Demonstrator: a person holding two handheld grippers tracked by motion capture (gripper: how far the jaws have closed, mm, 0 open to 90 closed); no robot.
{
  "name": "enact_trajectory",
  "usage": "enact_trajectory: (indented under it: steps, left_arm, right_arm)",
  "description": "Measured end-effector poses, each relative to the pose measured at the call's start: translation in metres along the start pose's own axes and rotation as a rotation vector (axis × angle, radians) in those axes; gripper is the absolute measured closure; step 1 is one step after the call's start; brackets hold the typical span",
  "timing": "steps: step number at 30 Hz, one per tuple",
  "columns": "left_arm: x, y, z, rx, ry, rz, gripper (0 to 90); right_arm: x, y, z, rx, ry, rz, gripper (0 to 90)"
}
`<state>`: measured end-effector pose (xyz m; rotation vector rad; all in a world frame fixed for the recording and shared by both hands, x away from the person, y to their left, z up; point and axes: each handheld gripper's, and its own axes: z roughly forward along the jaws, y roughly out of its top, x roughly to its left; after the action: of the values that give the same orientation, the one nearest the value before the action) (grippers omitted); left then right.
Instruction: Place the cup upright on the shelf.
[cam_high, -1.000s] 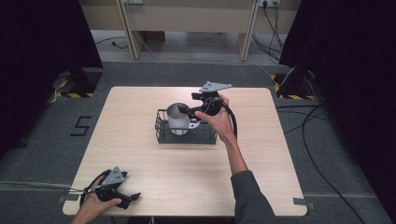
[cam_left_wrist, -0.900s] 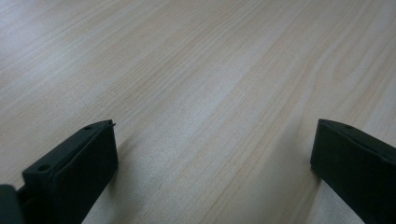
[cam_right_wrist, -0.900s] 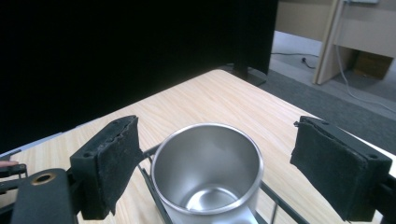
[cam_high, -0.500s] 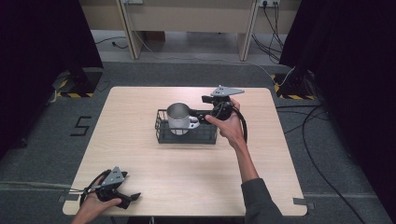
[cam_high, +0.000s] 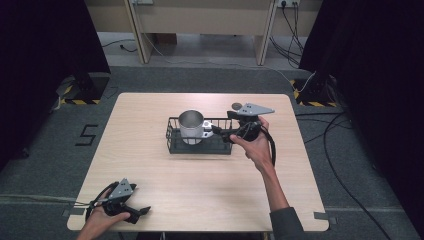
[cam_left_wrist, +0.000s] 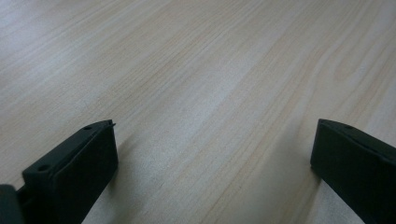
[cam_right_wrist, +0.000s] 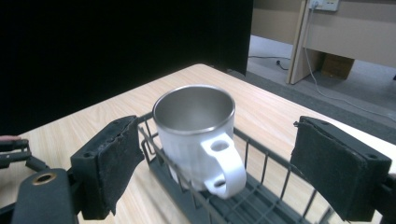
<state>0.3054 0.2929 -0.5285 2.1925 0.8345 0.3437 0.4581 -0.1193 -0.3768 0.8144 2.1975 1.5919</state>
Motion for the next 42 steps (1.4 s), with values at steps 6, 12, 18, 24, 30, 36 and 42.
enact_trajectory:
  steps: [6, 12, 18, 24, 30, 36, 42]
  left_arm:
    - [0.0, 0.0, 0.0, -0.002, 0.001, -0.001, 0.0]
    - [0.0, 0.0, 0.0, -0.002, 0.001, -0.001, 0.0]
    - [0.0, 0.0, 0.0, -0.002, 0.002, -0.001, 0.0]
    - [0.0, 0.0, 0.0, 0.0, 0.002, 0.0, 0.0]
    - [0.0, 0.0, 0.0, 0.0, 0.002, 0.0, 0.0]
    - [0.0, 0.0, 0.0, 0.0, 0.003, -0.001, 0.0]
    - [0.0, 0.0, 0.0, 0.001, 0.003, 0.0, 0.0]
  right_arm:
    - [0.005, -0.011, -0.013, -0.003, -0.011, 0.001, 15.4]
    - [0.013, -0.028, -0.028, 0.004, -0.038, 0.002, 15.5]
    - [0.022, -0.045, -0.037, 0.016, -0.064, 0.004, 15.7]
    - [0.031, -0.061, -0.046, 0.024, -0.084, 0.011, 15.8]
    - [0.039, -0.077, -0.053, 0.027, -0.107, 0.019, 16.1]
    - [0.047, -0.089, -0.058, 0.034, -0.122, 0.02, 16.2]
    - [0.056, -0.101, -0.062, 0.033, -0.123, 0.021, 16.2]
